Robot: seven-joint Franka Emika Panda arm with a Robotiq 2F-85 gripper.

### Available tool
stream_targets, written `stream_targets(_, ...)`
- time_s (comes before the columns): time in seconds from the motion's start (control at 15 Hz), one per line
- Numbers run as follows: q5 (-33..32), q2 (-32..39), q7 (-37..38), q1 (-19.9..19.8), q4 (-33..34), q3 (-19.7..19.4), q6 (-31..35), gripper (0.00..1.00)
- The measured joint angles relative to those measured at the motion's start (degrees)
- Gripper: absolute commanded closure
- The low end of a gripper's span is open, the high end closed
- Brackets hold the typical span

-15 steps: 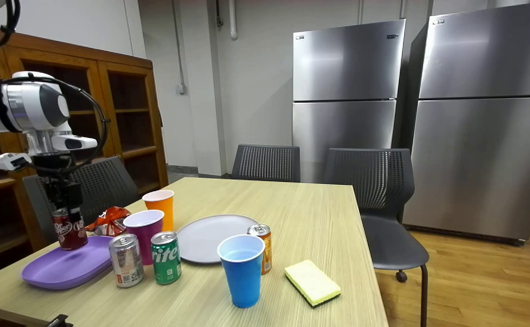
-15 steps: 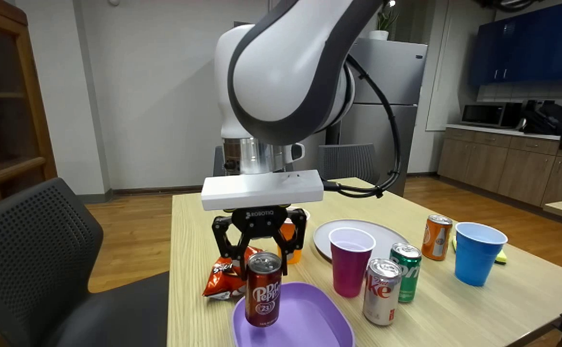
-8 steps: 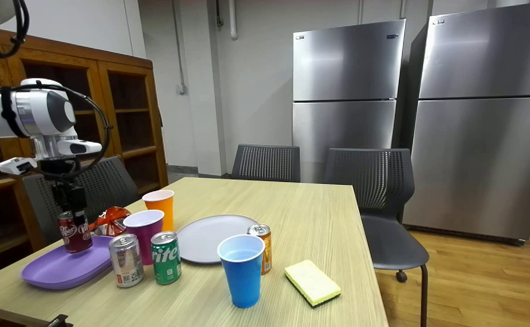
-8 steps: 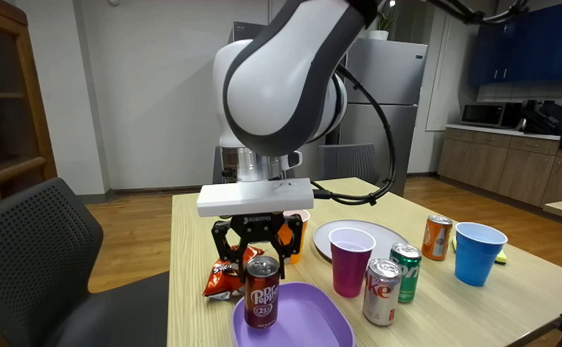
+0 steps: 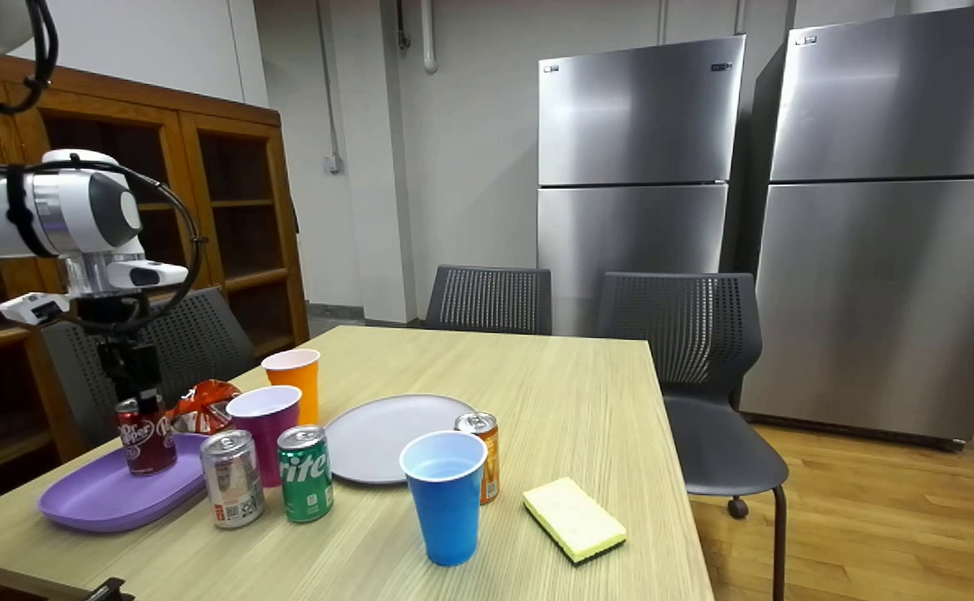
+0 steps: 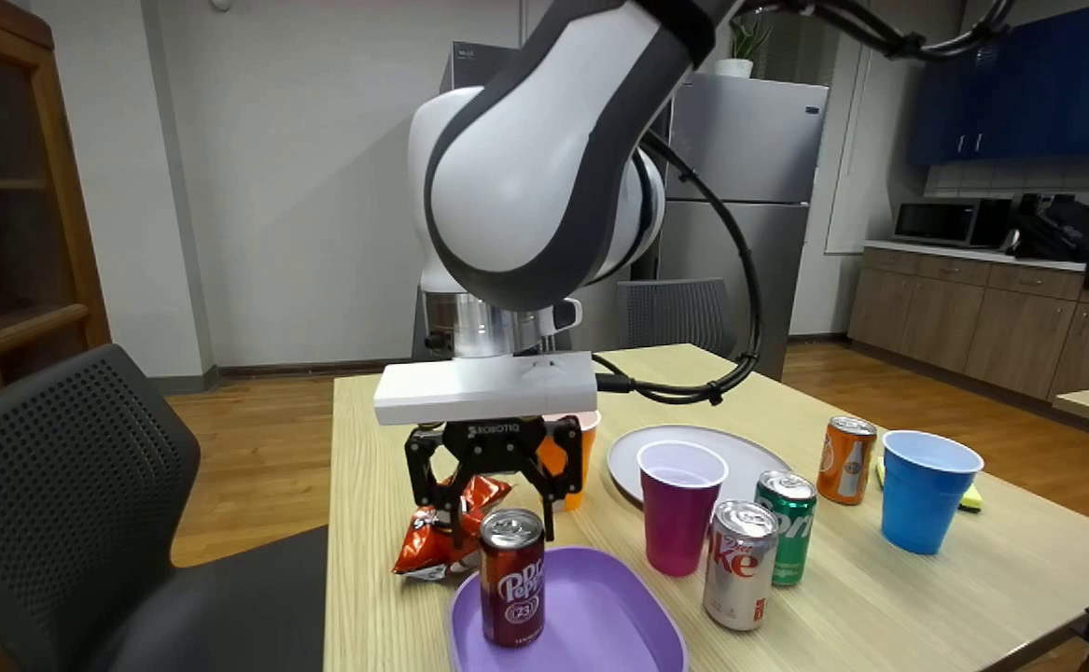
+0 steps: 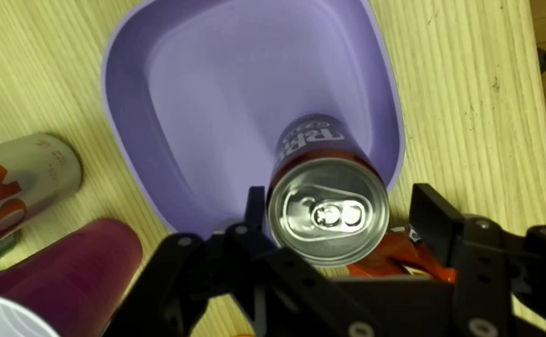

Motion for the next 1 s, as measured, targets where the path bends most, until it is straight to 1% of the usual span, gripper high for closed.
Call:
stream_targets(0.33, 0.33, -0.30, 0.65, 0.03, 0.28, -0.16, 0.00, 0.00)
stream_targets(0.53, 0.47, -1.67, 0.65, -0.01, 0.06, -0.21, 0.00, 0.00)
stream_targets(0.8, 0.45, -5.94, -0.19, -0.17, -2.09, -0.22, -0.04, 0.00)
stream_targets(1.0, 0.26, -10.42, -3.45, -0.55, -5.21, -0.16, -0.52, 0.00)
